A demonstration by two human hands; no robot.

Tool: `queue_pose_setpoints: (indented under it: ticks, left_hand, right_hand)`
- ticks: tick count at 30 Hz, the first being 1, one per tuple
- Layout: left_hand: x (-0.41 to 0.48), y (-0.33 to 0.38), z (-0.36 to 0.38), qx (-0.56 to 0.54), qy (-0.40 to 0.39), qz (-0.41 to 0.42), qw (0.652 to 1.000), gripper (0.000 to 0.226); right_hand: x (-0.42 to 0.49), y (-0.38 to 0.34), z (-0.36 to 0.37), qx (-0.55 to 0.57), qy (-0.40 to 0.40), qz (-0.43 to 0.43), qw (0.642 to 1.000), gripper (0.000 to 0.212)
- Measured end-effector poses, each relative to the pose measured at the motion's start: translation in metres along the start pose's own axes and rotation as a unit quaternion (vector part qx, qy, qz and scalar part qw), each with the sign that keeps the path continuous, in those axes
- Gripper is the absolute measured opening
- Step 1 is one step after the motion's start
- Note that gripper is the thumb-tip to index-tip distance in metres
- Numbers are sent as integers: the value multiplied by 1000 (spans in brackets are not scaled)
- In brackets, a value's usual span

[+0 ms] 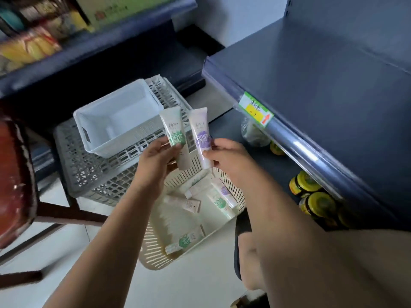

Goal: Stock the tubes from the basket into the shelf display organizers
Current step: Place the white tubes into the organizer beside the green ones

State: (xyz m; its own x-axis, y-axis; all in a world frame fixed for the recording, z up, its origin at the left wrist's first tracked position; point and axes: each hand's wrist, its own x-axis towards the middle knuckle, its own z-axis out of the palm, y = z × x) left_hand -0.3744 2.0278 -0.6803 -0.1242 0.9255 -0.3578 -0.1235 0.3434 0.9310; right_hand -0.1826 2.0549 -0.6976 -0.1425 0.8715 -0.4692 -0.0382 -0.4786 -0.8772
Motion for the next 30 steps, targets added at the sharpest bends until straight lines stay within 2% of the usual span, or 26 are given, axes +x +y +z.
queue_pose_setpoints:
  ticks: [5, 10, 16, 24, 30]
  left_hand:
    - [-15, 53, 38, 10, -39, 81, 996, 21]
    - [-38, 97, 90, -18, -90, 149, 985, 24]
    - [-69, 132, 162, -36, -183, 200, 962, 26]
    - [-132, 143, 269, -52, -291, 230, 927, 25]
    - [-182, 126, 345, -46, -372, 237, 896, 25]
  right_hand:
    - [-43, -60, -14, -19, 51, -102, 993, 14]
    - [-93, -111, -42, -7, 107, -204, 973, 25]
    - [-165, -155, -91, 16, 176, -314, 933, 36]
    - [-278, -153, -183, 7, 313, -370, 875, 35]
    - [-342, -125, -238, -16, 409, -360, 839, 37]
